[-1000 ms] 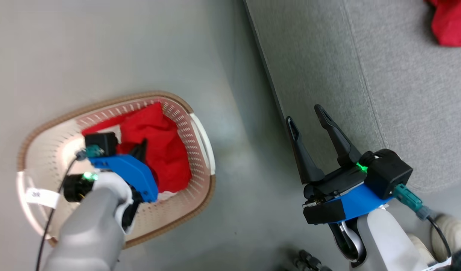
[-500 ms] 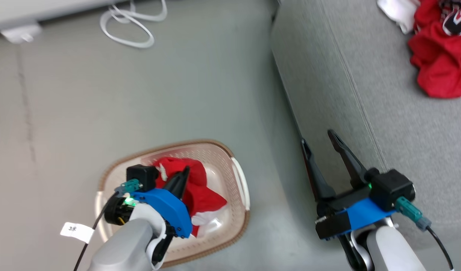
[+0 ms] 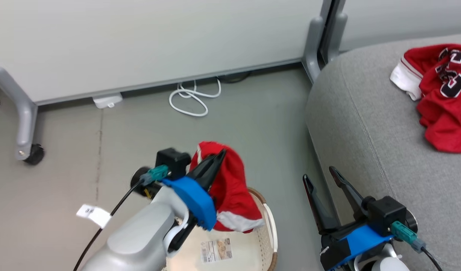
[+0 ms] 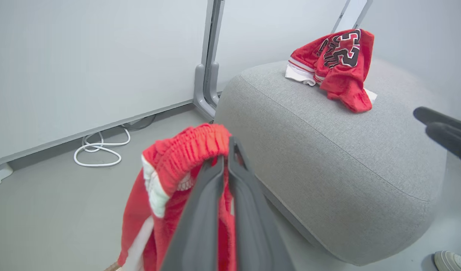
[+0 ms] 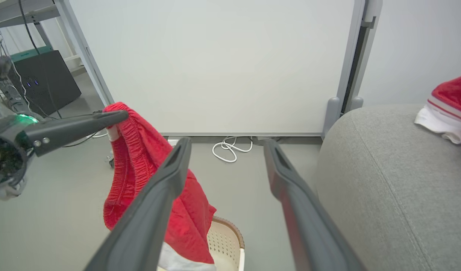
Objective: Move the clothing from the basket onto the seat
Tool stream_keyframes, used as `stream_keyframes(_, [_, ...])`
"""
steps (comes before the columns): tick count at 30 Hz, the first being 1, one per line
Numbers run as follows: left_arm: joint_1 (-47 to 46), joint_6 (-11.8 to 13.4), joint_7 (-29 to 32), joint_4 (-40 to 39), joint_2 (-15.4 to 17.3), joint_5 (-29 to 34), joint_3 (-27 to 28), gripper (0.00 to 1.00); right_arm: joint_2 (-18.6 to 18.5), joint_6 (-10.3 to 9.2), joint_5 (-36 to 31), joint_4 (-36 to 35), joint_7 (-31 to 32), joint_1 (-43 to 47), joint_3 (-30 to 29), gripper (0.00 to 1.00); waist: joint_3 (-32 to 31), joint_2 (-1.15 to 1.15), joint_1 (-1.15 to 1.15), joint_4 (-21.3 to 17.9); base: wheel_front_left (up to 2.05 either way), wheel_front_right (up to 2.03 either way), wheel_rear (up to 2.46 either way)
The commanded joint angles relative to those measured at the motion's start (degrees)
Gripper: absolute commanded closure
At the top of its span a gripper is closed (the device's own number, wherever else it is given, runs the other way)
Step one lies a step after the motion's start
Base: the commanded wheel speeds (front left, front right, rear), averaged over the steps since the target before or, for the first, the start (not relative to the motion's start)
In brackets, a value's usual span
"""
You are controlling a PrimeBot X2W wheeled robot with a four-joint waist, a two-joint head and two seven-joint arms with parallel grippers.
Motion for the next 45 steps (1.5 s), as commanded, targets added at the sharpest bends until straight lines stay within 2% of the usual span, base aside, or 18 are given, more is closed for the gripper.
stream_keyframes(1, [-2.8, -0.4, 0.0, -1.5, 0.0, 0.5, -1.1, 1.0, -0.1, 0.01, 0.0, -0.6, 0.4, 1.6, -0.4, 0.0, -3.0, -0.01, 0.02, 2.3, 0.0, 0.0, 0.0])
stream_keyframes(10, [-11.3, -0.4, 1.1, -4.7, -1.4, -0.4, -3.5, 1.0, -0.1, 0.01, 0.0, -1.8, 2.2, 4.4, 0.3, 0.0, -5.9, -0.01, 0.02, 2.9, 0.0, 0.0, 0.0])
stream_keyframes(25, [-20.7, -0.3, 1.7, -5.5, -6.3, -2.1, -8.6, 1.0, -0.1, 0.01, 0.1, -2.6, 3.3, 5.2, 0.1, 0.0, -7.2, -0.01, 0.02, 2.8, 0.0, 0.0, 0.0])
stream_keyframes(34, [-22.7, -0.2, 0.8, -4.1, -7.4, -3.8, -10.6, 1.0, -0.1, 0.01, 0.3, -2.5, 3.7, 4.4, 0.7, 0.0, -7.4, -0.01, 0.02, 1.9, 0.0, 0.0, 0.0])
stream_keyframes(45, [-23.3, -0.2, -0.1, -3.2, -8.2, -5.7, -12.3, 1.0, -0.1, 0.01, 1.6, 0.1, 4.6, -1.9, 4.9, 0.0, -7.1, -0.01, 0.02, 1.7, 0.0, 0.0, 0.0])
